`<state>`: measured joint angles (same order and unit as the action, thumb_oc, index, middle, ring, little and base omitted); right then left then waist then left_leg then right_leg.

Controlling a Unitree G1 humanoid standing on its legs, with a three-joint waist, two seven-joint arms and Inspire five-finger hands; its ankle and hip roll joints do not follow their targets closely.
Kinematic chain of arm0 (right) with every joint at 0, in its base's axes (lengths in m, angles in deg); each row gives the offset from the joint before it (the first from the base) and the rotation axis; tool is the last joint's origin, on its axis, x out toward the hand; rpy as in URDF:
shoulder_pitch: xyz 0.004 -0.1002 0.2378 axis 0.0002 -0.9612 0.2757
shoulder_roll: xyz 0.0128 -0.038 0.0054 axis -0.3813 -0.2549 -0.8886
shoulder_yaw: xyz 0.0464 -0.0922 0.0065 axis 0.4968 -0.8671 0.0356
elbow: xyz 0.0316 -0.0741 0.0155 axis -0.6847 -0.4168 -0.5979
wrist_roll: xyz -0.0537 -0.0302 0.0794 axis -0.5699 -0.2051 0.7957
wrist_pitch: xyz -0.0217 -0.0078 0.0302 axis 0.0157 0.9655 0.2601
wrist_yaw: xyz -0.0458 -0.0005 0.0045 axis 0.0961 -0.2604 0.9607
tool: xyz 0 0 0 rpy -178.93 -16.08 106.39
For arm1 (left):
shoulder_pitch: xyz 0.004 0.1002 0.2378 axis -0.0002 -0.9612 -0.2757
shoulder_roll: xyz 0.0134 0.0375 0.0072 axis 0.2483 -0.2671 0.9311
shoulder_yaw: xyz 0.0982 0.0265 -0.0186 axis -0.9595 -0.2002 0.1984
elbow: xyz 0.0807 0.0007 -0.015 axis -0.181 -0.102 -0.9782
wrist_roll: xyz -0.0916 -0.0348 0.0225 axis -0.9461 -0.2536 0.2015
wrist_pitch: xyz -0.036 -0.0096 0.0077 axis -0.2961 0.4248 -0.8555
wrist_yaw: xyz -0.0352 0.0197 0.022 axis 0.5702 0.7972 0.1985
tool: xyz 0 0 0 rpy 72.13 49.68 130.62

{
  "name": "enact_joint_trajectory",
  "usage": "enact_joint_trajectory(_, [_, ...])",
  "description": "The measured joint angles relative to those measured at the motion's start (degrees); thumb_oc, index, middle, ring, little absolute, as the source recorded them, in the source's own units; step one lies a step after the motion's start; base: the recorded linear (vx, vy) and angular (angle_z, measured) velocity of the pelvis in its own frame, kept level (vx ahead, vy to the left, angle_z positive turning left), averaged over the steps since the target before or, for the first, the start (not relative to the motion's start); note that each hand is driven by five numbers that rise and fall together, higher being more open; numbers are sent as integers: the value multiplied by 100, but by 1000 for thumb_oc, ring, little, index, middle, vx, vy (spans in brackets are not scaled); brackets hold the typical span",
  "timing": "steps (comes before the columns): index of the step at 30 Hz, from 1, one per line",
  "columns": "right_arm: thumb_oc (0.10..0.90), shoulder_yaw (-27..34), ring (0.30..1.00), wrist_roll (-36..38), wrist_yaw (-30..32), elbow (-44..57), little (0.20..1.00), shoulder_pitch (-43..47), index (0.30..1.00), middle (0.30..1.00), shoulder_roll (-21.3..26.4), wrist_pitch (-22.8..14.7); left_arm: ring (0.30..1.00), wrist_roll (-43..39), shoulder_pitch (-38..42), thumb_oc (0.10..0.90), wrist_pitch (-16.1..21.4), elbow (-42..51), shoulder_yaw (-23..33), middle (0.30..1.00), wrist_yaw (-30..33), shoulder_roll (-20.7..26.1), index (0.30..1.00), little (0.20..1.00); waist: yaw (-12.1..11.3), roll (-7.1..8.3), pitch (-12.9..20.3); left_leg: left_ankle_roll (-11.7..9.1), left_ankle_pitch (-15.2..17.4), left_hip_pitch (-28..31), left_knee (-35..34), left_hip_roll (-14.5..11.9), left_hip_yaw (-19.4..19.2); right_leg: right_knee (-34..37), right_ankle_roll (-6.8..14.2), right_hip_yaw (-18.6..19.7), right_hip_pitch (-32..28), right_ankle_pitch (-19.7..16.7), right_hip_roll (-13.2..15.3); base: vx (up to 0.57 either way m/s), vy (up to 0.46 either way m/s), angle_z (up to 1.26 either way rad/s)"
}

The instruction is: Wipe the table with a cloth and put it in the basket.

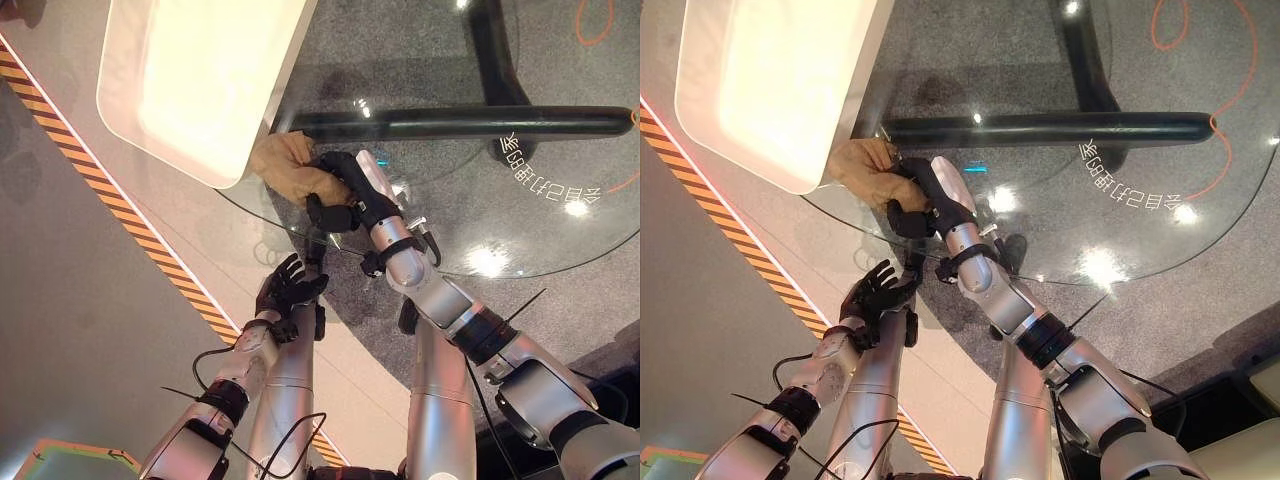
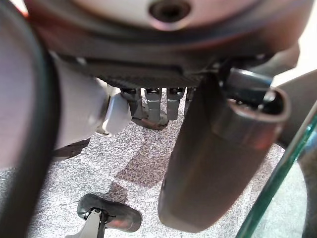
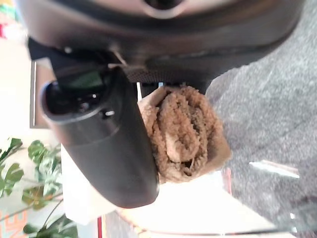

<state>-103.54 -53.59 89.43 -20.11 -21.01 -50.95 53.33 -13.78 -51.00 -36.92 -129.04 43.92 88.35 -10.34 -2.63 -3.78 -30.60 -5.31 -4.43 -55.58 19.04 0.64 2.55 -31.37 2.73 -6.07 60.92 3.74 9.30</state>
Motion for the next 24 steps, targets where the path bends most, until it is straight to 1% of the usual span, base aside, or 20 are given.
enact_joint_trajectory(3, [100, -115, 300, 50, -56, 71, 200, -6, 300, 300, 138, 0, 900, -1, 14, 800, -18, 10, -18, 900, 0, 15, 900, 900, -16, 0, 0, -1, 0, -4, 5, 7, 8, -54, -6, -3, 21, 30, 14, -2, -11, 1])
enact_joint_trajectory(7, [100, -119, 300, 66, -63, 108, 200, -7, 300, 300, 186, -2, 900, -2, 28, 800, -18, 45, -172, 900, 11, 88, 900, 900, -11, 0, 0, -1, 0, -14, 8, 7, 10, -55, -7, -6, 26, 32, 15, 0, 0, 0])
enact_joint_trajectory(13, [100, -108, 300, 55, 15, 152, 200, -10, 300, 300, 198, -5, 900, -3, 30, 800, -17, 71, -181, 900, 10, 119, 900, 900, -2, 1, 0, 0, 1, -53, 26, 8, 12, -57, -6, -7, 55, 32, 17, -5, -34, 0])
enact_joint_trajectory(15, [100, -105, 300, 52, 151, 155, 200, -21, 300, 300, 196, -10, 900, -4, 29, 800, -17, 71, -181, 900, 8, 132, 900, 900, 1, 1, 0, 0, 1, -54, 28, 8, 12, -57, -6, -8, 55, 32, 17, 0, 0, 0])
enact_joint_trajectory(19, [100, -57, 300, 53, 734, 154, 200, -45, 300, 300, 198, -43, 900, -4, 29, 800, -15, 68, -181, 900, 5, 151, 900, 900, 17, 1, -1, 0, 1, -54, 30, 8, 12, -57, -6, -7, 55, 31, 17, 0, 0, 0])
enact_joint_trajectory(24, [100, 359, 300, 32, 1303, 152, 200, -41, 300, 300, 195, -53, 900, -3, 29, 800, -9, 53, -183, 900, 21, 170, 900, 900, 137, 3, -1, 11, 15, -85, 82, 9, 13, -55, -4, -7, 60, 30, 17, 0, -23, 0])
